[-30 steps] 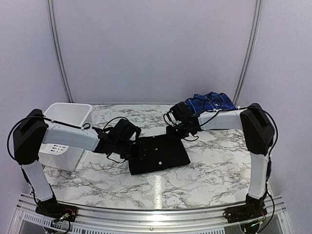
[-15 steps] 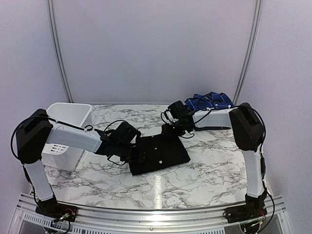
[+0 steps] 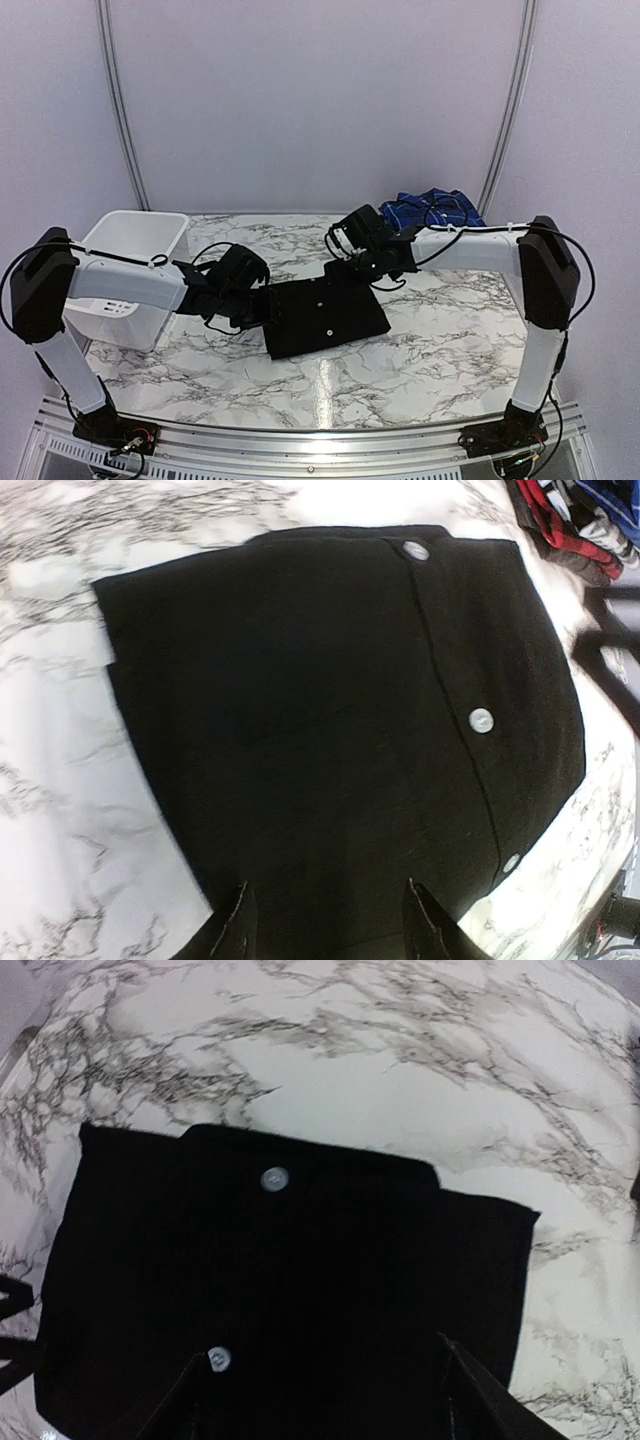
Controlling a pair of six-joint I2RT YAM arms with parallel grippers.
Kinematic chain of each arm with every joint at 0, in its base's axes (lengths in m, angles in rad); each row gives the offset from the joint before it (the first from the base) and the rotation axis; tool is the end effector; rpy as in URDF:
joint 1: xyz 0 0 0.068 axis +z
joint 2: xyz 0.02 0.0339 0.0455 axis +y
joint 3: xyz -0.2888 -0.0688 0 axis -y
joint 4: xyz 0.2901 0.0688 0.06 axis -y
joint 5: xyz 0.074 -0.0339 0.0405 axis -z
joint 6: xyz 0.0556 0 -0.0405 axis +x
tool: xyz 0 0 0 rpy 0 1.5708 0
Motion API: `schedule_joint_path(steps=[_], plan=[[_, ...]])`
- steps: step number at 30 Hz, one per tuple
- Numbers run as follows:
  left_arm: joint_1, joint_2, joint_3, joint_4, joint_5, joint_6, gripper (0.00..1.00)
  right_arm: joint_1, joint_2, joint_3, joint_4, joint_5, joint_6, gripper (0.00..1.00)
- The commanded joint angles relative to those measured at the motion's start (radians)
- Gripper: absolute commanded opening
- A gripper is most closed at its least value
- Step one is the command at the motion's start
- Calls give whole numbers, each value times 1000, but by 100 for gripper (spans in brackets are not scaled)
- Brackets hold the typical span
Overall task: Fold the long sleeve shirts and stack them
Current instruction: Adjust the square-folded shirt at the center of the board.
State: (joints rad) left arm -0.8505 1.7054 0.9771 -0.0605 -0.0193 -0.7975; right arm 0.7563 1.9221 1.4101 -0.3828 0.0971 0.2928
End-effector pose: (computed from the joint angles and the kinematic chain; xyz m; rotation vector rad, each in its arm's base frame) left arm 0.2689 -0.3048 0.1594 0.0562 2.4966 -0.7391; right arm 0.3547 0.3273 0.1939 -0.5304 2.4326 0.3335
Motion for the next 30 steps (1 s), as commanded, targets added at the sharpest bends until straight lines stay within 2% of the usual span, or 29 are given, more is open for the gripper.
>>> schedule_joint_path(steps=[1, 9, 15, 19, 25, 27, 30], plan=[[17, -67, -60, -57, -28, -61, 53, 95, -31, -69, -33, 45, 49, 71], [29, -120, -130, -52, -13, -94, 56, 172, 39, -137, -37, 85, 116, 71], [32, -133, -163, -37, -10, -105, 62, 205, 98, -154, -48, 86, 172, 74], [33, -121, -171, -8, 1, -104, 64, 204, 25, -169, -55, 105, 187, 77], [38, -86, -196, 122, 58, -136, 64, 172, -120, -229, -65, 120, 209, 76], [38, -76, -207, 176, 79, -146, 62, 143, -179, -285, -39, 101, 221, 74], [38, -46, -212, 214, 102, -158, 56, 88, -243, -386, 6, 48, 234, 62]])
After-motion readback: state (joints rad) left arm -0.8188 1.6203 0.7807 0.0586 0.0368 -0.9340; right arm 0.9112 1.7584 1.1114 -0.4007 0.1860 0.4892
